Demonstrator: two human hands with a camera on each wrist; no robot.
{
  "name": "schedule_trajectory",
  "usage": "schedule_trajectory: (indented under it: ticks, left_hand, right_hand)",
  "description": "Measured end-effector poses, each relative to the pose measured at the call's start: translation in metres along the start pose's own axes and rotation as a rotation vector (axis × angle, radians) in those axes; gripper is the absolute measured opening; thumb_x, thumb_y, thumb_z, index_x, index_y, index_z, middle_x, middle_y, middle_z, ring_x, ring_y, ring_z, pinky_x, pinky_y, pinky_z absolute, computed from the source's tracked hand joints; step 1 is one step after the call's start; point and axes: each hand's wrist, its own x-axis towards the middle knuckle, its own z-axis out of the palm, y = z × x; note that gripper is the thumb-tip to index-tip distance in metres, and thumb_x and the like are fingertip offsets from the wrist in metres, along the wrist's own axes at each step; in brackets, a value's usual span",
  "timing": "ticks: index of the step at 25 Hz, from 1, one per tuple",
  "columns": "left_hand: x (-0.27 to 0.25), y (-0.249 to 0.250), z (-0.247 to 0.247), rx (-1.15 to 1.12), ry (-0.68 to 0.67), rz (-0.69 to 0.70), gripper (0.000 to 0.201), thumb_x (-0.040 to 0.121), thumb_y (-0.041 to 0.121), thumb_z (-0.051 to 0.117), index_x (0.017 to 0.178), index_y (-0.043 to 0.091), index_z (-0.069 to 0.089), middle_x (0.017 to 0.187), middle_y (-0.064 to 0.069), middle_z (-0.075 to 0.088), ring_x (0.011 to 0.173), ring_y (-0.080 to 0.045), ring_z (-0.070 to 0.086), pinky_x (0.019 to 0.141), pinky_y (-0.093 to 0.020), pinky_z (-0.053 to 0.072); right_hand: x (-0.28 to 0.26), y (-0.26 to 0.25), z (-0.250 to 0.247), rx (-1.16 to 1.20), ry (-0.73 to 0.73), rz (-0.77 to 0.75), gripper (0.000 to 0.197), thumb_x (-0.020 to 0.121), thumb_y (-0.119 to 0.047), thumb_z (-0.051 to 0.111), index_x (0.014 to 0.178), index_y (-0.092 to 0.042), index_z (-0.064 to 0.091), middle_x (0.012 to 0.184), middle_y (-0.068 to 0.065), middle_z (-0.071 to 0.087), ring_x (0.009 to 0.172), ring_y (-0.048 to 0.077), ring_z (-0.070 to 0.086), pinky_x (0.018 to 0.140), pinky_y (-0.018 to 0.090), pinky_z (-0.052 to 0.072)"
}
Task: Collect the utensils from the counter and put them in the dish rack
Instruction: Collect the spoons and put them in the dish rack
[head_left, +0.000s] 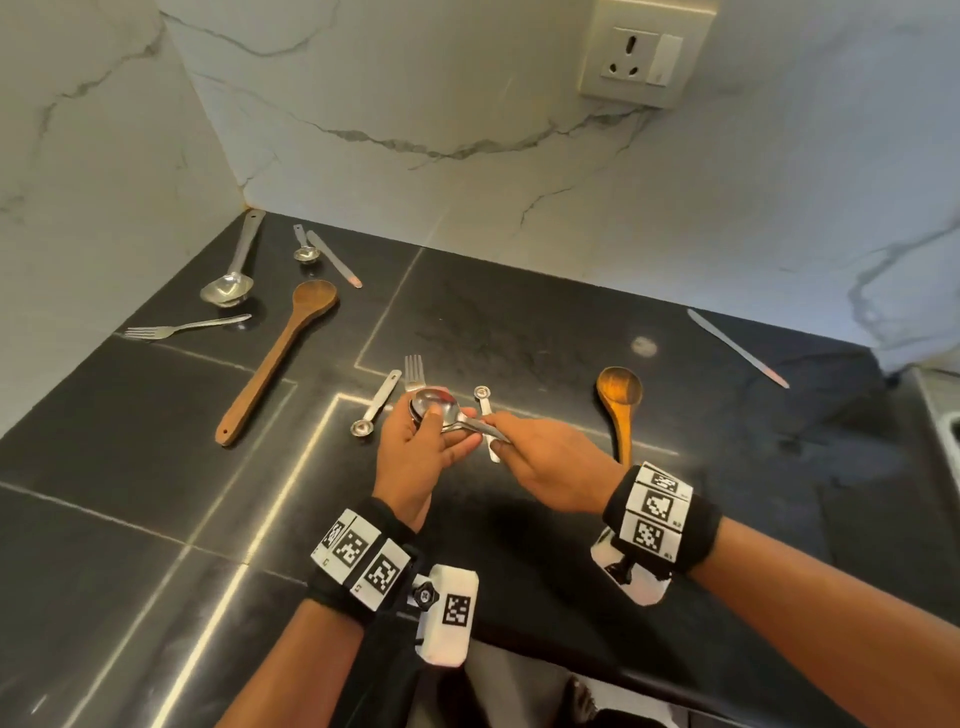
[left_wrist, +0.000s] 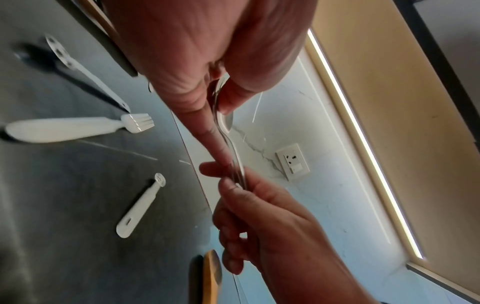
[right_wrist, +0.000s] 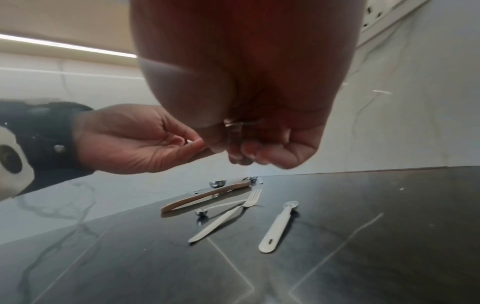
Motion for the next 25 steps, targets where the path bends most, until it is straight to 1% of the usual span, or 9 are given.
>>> schedule_trajectory:
  ticks: [3, 5, 8, 11, 15, 19, 20, 23, 25]
  left_hand:
    - [-0.003, -0.005, 0.039, 0.002, -0.098, -0.017, 0.020, 0.103, 0.010, 0.041, 0.118, 0.006, 0.053, 0.106, -0.019, 0.071, 0.086, -0.025, 0.074, 0.076, -0.032, 0.062]
    - [-0.007, -0.008, 0.071, 0.051, -0.166, -0.022, 0.020, 0.103, 0.012, 0.041, 0.118, 0.009, 0.054, 0.105, -0.017, 0.073, 0.088, -0.024, 0.074, 0.075, -0.030, 0.060]
    - [-0.017, -0.011, 0.122, 0.138, -0.291, 0.019, 0.021, 0.102, 0.016, 0.044, 0.118, 0.010, 0.057, 0.107, -0.011, 0.073, 0.092, -0.021, 0.072, 0.075, -0.031, 0.057]
    - [-0.033, -0.017, 0.196, 0.233, -0.466, 0.099, 0.022, 0.100, 0.011, 0.047, 0.119, 0.007, 0.057, 0.108, -0.015, 0.072, 0.090, -0.024, 0.071, 0.077, -0.037, 0.055]
    - [-0.068, -0.029, 0.316, 0.312, -0.679, 0.168, 0.021, 0.097, 0.008, 0.053, 0.119, 0.008, 0.055, 0.105, -0.015, 0.073, 0.086, -0.024, 0.070, 0.077, -0.037, 0.055]
    - [-0.104, -0.052, 0.442, 0.453, -0.832, 0.269, 0.030, 0.092, 0.020, 0.061, 0.121, 0.022, 0.052, 0.108, -0.006, 0.071, 0.096, -0.024, 0.069, 0.082, -0.041, 0.055]
    - [-0.112, -0.061, 0.469, 0.494, -0.863, 0.295, 0.035, 0.091, 0.022, 0.062, 0.124, 0.025, 0.050, 0.112, -0.002, 0.068, 0.100, -0.020, 0.067, 0.085, -0.039, 0.055]
    - [-0.126, -0.084, 0.525, 0.624, -0.895, 0.392, 0.046, 0.091, 0.026, 0.064, 0.133, 0.025, 0.046, 0.131, 0.003, 0.057, 0.119, -0.009, 0.054, 0.095, -0.025, 0.043]
    - [-0.130, -0.101, 0.552, 0.728, -0.929, 0.462, 0.056, 0.090, 0.033, 0.065, 0.140, 0.026, 0.041, 0.144, 0.002, 0.047, 0.127, -0.006, 0.042, 0.105, -0.030, 0.040]
  right_hand:
    - [-0.031, 0.024, -0.027, 0.150, 0.055, 0.091, 0.035, 0.101, -0.050, 0.034, 0.119, -0.028, 0.054, 0.087, 0.000, 0.066, 0.077, 0.018, 0.062, 0.076, 0.046, 0.052]
    - [-0.058, 0.038, -0.055, 0.228, 0.095, 0.105, 0.035, 0.104, -0.045, 0.033, 0.112, -0.023, 0.059, 0.085, 0.003, 0.064, 0.076, 0.017, 0.061, 0.076, 0.042, 0.052]
    - [-0.104, 0.063, -0.109, 0.175, 0.087, 0.127, 0.029, 0.106, -0.035, 0.036, 0.106, -0.021, 0.061, 0.090, 0.000, 0.065, 0.082, 0.014, 0.062, 0.078, 0.033, 0.050]
    - [-0.170, 0.097, -0.172, 0.011, 0.109, 0.210, 0.026, 0.104, -0.038, 0.041, 0.107, -0.024, 0.063, 0.089, -0.004, 0.067, 0.078, 0.007, 0.061, 0.076, 0.027, 0.049]
    - [-0.274, 0.140, -0.255, -0.255, 0.158, 0.378, 0.028, 0.099, -0.049, 0.046, 0.112, -0.037, 0.067, 0.097, -0.014, 0.069, 0.089, 0.011, 0.061, 0.084, 0.038, 0.049]
    - [-0.386, 0.190, -0.329, -0.454, 0.217, 0.533, 0.028, 0.097, -0.051, 0.048, 0.115, -0.041, 0.067, 0.108, -0.014, 0.072, 0.094, 0.012, 0.063, 0.084, 0.038, 0.050]
    - [-0.412, 0.204, -0.345, -0.492, 0.236, 0.588, 0.029, 0.097, -0.051, 0.047, 0.115, -0.041, 0.067, 0.108, -0.012, 0.072, 0.094, 0.014, 0.062, 0.084, 0.039, 0.050]
    - [-0.476, 0.250, -0.383, -0.509, 0.293, 0.694, 0.031, 0.098, -0.050, 0.046, 0.115, -0.037, 0.068, 0.108, -0.006, 0.072, 0.096, 0.022, 0.064, 0.086, 0.047, 0.052]
    - [-0.503, 0.281, -0.397, -0.482, 0.285, 0.741, 0.035, 0.098, -0.051, 0.045, 0.113, -0.033, 0.070, 0.099, -0.003, 0.073, 0.087, 0.023, 0.065, 0.084, 0.048, 0.053]
